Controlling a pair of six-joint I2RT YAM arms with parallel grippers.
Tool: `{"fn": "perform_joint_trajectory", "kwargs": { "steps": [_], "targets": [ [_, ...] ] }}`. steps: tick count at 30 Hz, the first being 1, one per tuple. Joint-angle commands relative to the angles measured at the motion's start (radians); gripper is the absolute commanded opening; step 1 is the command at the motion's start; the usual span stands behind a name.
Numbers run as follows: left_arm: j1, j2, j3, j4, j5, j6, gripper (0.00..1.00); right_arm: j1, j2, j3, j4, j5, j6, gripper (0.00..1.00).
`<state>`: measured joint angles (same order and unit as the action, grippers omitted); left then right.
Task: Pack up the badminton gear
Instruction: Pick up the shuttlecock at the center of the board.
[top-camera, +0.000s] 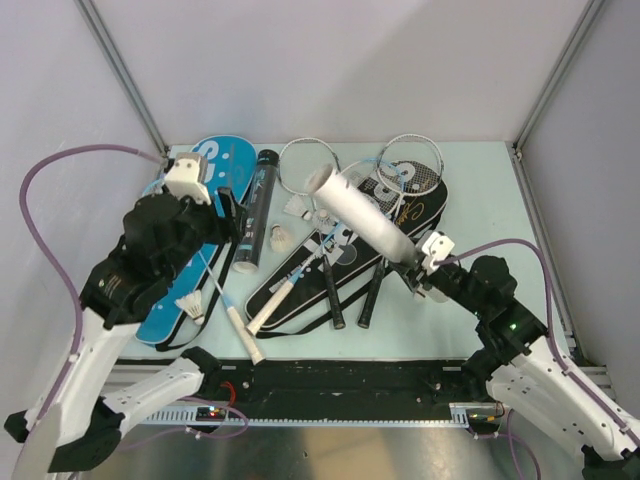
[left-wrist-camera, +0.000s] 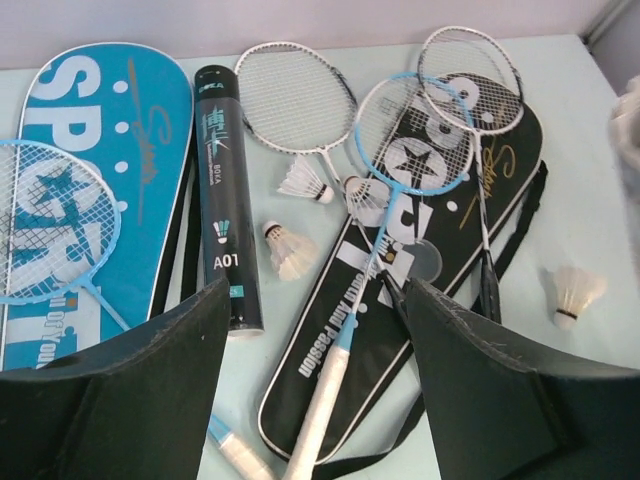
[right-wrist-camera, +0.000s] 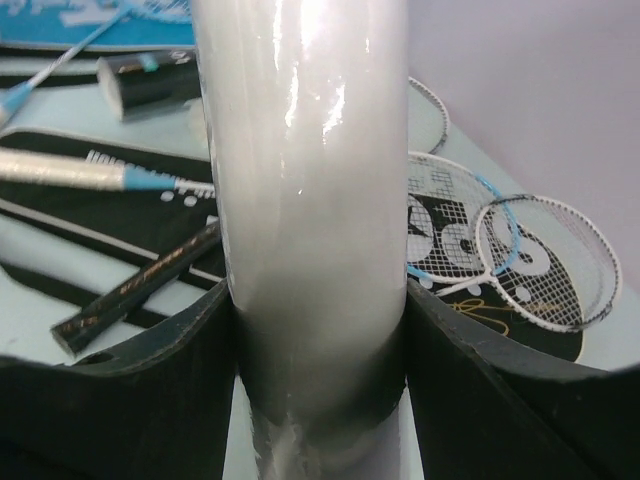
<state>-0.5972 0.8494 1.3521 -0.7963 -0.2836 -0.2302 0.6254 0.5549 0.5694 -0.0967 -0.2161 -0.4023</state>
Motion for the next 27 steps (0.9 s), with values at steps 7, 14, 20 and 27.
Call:
{"fn": "perform_joint_trajectory", "kwargs": {
  "steps": [7, 14, 20, 27],
  "targets": [
    [0.193, 0.362, 0.145, 0.062, 0.271, -0.003, 0.75, -0.044, -0.029, 0.012, 0.289, 0.036, 0.267, 0.42],
    [0.204, 0.621, 0.163, 0.233, 0.225, -0.024, 0.70, -0.047, -0.067, -0.008, 0.298, 0.178, 0.269, 0.42],
    [0.082, 0.726, -0.007, 0.535, 0.069, -0.044, 0.68, -0.049, -0.106, -0.008, 0.306, 0.246, 0.291, 0.42],
    [-0.035, 0.938, 0.014, 0.612, -0.117, -0.019, 0.67, -0.051, -0.141, -0.008, 0.302, 0.313, 0.272, 0.43]
  ]
}}
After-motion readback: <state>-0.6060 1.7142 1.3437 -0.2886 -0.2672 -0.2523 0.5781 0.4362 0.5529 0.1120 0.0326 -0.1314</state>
